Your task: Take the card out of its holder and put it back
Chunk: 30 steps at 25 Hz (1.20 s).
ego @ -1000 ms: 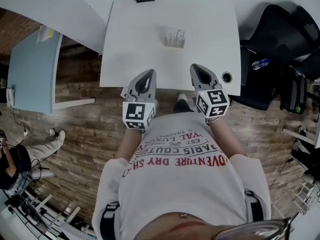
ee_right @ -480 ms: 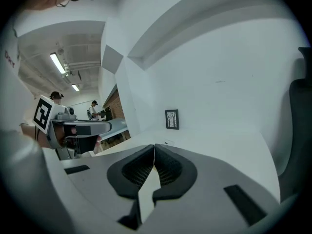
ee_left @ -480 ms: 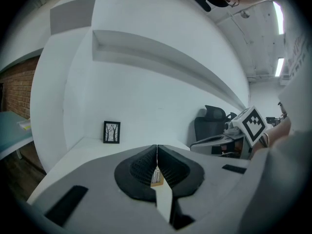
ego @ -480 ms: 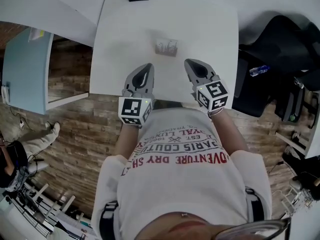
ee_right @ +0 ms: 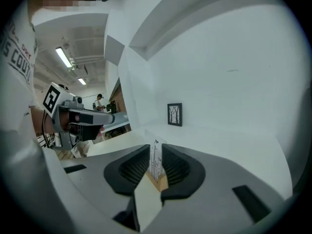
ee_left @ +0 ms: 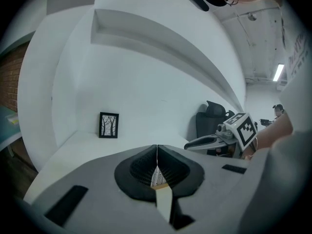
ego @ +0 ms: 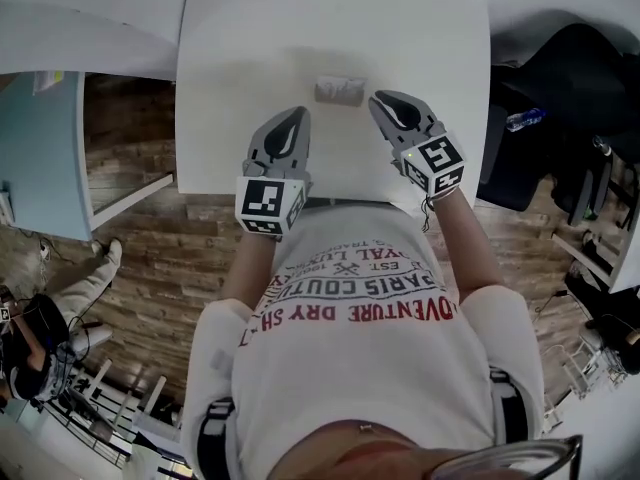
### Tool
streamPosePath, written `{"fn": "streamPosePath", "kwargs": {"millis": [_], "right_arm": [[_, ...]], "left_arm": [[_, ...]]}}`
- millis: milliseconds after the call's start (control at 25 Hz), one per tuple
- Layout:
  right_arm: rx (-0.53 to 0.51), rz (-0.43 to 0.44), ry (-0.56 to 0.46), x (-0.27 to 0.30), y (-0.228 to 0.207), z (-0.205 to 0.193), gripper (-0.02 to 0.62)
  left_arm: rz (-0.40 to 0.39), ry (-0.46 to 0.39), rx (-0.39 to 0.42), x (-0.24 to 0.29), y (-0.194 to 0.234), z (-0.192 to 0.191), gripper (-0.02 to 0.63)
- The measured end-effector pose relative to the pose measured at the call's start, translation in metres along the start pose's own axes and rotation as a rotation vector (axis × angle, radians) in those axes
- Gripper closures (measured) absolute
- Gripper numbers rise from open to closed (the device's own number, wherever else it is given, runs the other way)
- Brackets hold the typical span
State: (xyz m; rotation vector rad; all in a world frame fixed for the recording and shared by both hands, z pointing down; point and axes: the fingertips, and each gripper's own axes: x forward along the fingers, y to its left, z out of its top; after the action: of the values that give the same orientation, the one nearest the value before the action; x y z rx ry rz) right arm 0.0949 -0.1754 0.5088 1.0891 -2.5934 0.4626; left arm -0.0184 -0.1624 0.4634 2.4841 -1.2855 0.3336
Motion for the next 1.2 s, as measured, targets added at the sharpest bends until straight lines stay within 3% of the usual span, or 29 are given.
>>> {"fn": "streamPosePath", "kwargs": {"millis": [80,120,360,680,880,1200], "right_arm": [[-0.023,0.054,0.033,0.01,-0.001,-0.006,0.412],[-0.037,0.08,0.05,0.014,-0.001,-0.009,0.405],[-0.126,0.225,0.112,0.029,-0.009,-0.014,0.405],[-0.169,0.392,0.168,0.043,-0.005,-0.015,0.413],[-0.183,0.466,0.198,0.052,-0.003,-0.022,0.502],[-0.239,0.532,0.243,0.055,-0.002,-0.034,0.548]], "left_arm": [[-0.004,0.012,-0.009,0.004,0.004,-0.005,0.581],[-0.005,0.018,-0.013,0.005,0.005,-0.008,0.581],[0.01,0.051,-0.018,0.016,0.012,-0.017,0.581],[0.006,0.085,-0.005,0.028,0.018,-0.024,0.581],[0.012,0.099,-0.007,0.033,0.022,-0.025,0.581],[0.016,0.122,-0.012,0.035,0.02,-0.031,0.581]]}}
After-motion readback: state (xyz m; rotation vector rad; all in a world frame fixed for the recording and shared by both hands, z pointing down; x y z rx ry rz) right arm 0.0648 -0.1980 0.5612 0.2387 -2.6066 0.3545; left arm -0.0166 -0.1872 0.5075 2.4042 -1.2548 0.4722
